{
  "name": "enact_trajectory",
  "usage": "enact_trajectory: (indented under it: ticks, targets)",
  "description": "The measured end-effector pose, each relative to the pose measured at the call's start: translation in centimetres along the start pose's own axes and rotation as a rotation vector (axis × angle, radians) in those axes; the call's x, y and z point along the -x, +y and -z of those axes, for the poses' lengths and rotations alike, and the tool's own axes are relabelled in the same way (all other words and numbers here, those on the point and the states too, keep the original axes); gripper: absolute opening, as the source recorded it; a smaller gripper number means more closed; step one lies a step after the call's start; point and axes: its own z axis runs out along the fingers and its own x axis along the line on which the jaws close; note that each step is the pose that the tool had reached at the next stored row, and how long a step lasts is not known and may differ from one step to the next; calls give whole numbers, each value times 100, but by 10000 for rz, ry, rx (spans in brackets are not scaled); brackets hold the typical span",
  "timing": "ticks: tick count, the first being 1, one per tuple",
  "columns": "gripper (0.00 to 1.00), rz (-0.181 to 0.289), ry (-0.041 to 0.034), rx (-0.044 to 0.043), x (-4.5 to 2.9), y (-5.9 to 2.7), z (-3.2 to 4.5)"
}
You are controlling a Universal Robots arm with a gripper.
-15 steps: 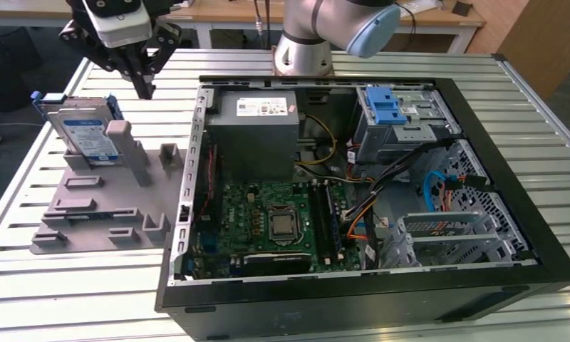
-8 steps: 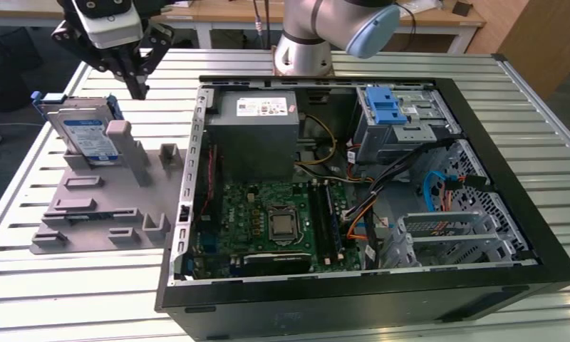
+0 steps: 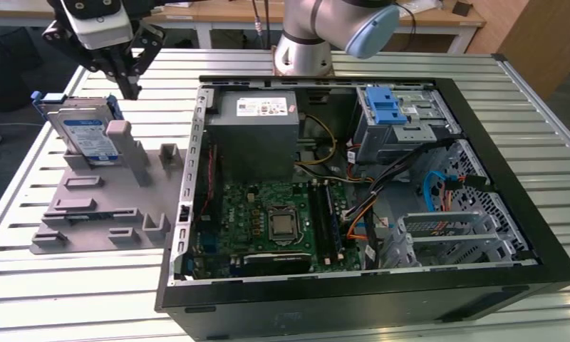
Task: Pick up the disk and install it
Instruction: 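Reach for the disk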
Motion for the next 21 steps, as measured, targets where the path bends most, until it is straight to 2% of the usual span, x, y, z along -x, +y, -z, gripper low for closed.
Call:
enact_trajectory:
  ticks: [14, 21]
  targets:
    - [11, -5, 138, -11, -201, -3, -21]
    - [11, -6, 157, -11, -327, 36, -30]
